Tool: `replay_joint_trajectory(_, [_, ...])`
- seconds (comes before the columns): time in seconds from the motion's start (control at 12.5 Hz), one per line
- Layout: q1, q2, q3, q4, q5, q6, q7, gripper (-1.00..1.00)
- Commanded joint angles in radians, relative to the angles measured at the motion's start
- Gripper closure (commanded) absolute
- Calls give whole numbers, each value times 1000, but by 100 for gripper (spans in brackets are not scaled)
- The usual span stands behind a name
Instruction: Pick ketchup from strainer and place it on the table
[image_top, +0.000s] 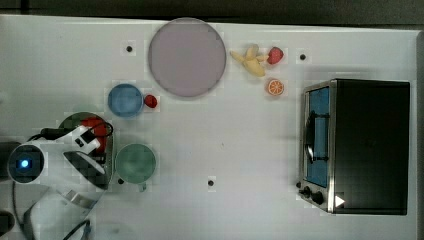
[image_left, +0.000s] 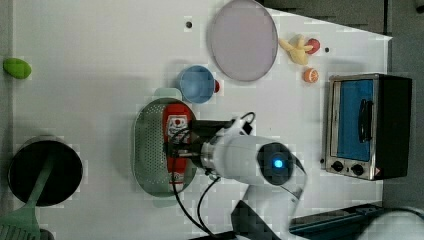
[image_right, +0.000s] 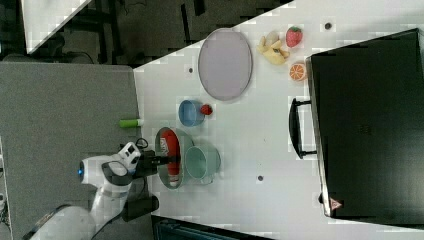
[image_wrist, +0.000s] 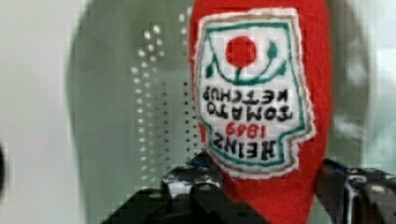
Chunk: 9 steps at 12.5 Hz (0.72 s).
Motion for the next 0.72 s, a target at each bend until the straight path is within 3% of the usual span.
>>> replay_joint_trajectory(0.08, [-44, -132, 79, 58, 116, -100, 24, -13])
replay_joint_trajectory(0.4, [-102, -260, 89, 104, 311, -278, -190, -13])
replay_joint_trajectory(0.72, [-188, -343, 73, 162, 370, -439, -333, -13])
